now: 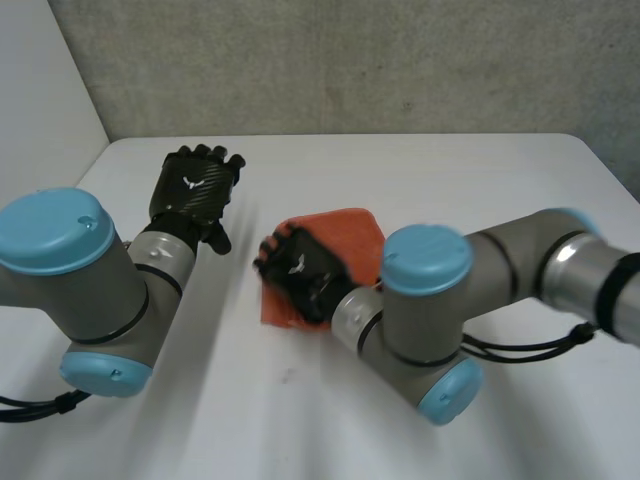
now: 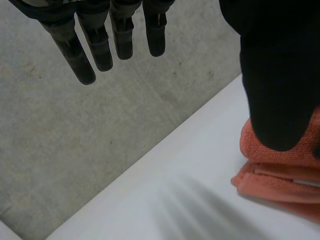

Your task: Fold the laundry

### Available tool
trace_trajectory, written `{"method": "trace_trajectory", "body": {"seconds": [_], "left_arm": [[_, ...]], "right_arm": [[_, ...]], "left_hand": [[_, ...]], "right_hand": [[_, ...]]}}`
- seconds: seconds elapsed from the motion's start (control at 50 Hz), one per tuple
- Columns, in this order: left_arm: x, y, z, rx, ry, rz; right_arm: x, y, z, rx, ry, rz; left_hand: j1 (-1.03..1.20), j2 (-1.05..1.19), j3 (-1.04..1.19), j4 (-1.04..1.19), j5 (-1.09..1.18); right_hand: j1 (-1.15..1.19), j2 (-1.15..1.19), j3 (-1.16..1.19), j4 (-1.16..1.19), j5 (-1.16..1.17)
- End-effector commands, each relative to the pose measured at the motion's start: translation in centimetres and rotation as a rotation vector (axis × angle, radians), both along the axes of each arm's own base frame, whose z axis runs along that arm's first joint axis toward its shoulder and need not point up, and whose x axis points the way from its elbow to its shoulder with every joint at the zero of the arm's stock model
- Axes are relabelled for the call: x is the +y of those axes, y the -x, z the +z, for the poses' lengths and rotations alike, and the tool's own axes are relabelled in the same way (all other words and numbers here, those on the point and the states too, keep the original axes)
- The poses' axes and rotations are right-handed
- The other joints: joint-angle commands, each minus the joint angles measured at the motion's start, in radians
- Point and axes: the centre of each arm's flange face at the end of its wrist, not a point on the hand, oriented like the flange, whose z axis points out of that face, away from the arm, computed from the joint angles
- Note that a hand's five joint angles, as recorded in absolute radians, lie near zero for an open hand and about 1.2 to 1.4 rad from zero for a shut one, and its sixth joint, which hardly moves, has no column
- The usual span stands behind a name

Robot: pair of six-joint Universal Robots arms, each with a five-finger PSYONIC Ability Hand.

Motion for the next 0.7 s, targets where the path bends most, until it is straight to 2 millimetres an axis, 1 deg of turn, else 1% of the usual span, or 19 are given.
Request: {"method": "trace_trajectory", "body": {"seconds": [0.02,0.08,0.1,0.12,0.14,0.2,0.22,0.26,0.28,0.32,0.36,0.38,0.44,0.52,0.58,0.6,0.62,0.68,0.7], "left_arm": [[0.3,2.6,0.4,0.031,0.020,-0.070],[0.8,4.3,0.5,0.053,0.016,-0.115],[1.0,4.7,0.5,0.060,0.010,-0.127],[1.4,5.5,0.4,0.073,-0.010,-0.149],[1.6,6.2,0.1,0.086,-0.040,-0.167],[2.0,7.4,-0.5,0.111,-0.090,-0.208],[2.3,8.3,-0.8,0.128,-0.123,-0.243],[2.7,9.0,-1.2,0.142,-0.155,-0.274],[2.8,9.3,-1.5,0.146,-0.173,-0.287],[2.6,9.8,-2.5,0.146,-0.210,-0.299],[2.5,9.9,-2.9,0.140,-0.220,-0.297],[2.4,9.9,-3.8,0.127,-0.245,-0.287],[2.2,9.7,-4.8,0.112,-0.267,-0.260],[1.3,8.6,-5.9,0.091,-0.293,-0.184],[0.5,7.2,-6.7,0.061,-0.330,-0.127],[0.4,6.7,-6.9,0.050,-0.344,-0.113],[0.1,5.9,-7.4,0.028,-0.370,-0.087],[-0.4,4.6,-7.8,-0.013,-0.391,-0.054],[-0.4,4.6,-7.8,-0.013,-0.391,-0.054]], "right_arm": [[-6.9,6.1,6.4,-0.331,-0.098,-0.324],[-8.1,7.8,6.8,-0.388,-0.165,-0.382],[-8.1,7.8,6.8,-0.388,-0.166,-0.382],[-8.8,9.3,6.3,-0.402,-0.257,-0.441],[-8.9,9.5,6.1,-0.404,-0.277,-0.449],[-9.2,10.3,5.8,-0.391,-0.333,-0.489],[-9.3,10.5,5.7,-0.390,-0.342,-0.498],[-9.7,11.1,5.4,-0.383,-0.362,-0.520],[-10.1,11.4,4.9,-0.377,-0.382,-0.537],[-10.2,11.4,4.5,-0.372,-0.394,-0.541],[-10.5,11.1,3.4,-0.358,-0.427,-0.548],[-10.6,11.1,3.2,-0.355,-0.436,-0.551],[-10.7,10.9,2.8,-0.336,-0.465,-0.546],[-11.0,10.3,2.7,-0.326,-0.494,-0.507],[-11.2,9.6,2.2,-0.315,-0.524,-0.469],[-11.1,9.4,2.0,-0.308,-0.535,-0.461],[-11.0,9.1,1.7,-0.300,-0.547,-0.452],[-10.4,7.9,0.8,-0.270,-0.578,-0.425],[-10.2,7.5,0.6,-0.262,-0.587,-0.417]], "left_hand": [[-0.015,0.000,-0.005,-0.001,0.012],[-0.012,0.003,-0.002,0.002,0.015],[-0.009,0.006,0.001,0.005,0.018],[-0.009,0.006,0.001,0.005,0.018],[-0.009,0.006,0.001,0.005,0.018],[-0.009,0.006,0.001,0.005,0.018],[-0.009,0.006,0.001,0.005,0.018],[-0.006,0.009,0.004,0.008,0.021],[-0.006,0.009,0.004,0.008,0.021],[-0.006,0.009,0.004,0.008,0.021],[-0.003,0.012,0.007,0.011,0.023],[0.000,0.015,0.010,0.014,0.026],[0.009,0.024,0.018,0.022,0.035],[0.006,0.021,0.015,0.019,0.032],[0.000,0.015,0.010,0.014,0.026],[0.000,0.015,0.010,0.014,0.026],[-0.003,0.012,0.007,0.011,0.024],[-0.006,0.009,0.004,0.008,0.021],[-0.006,0.009,0.004,0.008,0.021]], "right_hand": [[-0.051,-0.089,-0.090,-0.093,-0.108],[-0.051,-0.089,-0.090,-0.093,-0.108],[-0.051,-0.089,-0.090,-0.093,-0.108],[-0.051,-0.089,-0.090,-0.093,-0.108],[-0.051,-0.089,-0.090,-0.093,-0.108],[-0.051,-0.089,-0.090,-0.093,-0.108],[-0.051,-0.089,-0.090,-0.093,-0.108],[-0.051,-0.089,-0.090,-0.093,-0.108],[-0.051,-0.089,-0.090,-0.093,-0.108],[-0.051,-0.089,-0.090,-0.093,-0.108],[-0.051,-0.089,-0.090,-0.093,-0.108],[-0.051,-0.089,-0.090,-0.093,-0.108],[-0.051,-0.089,-0.090,-0.093,-0.108],[-0.051,-0.089,-0.090,-0.093,-0.108],[-0.051,-0.089,-0.090,-0.093,-0.108],[-0.051,-0.089,-0.090,-0.093,-0.108],[-0.051,-0.089,-0.090,-0.093,-0.108],[-0.051,-0.089,-0.090,-0.093,-0.108],[-0.051,-0.089,-0.090,-0.093,-0.108]]}}
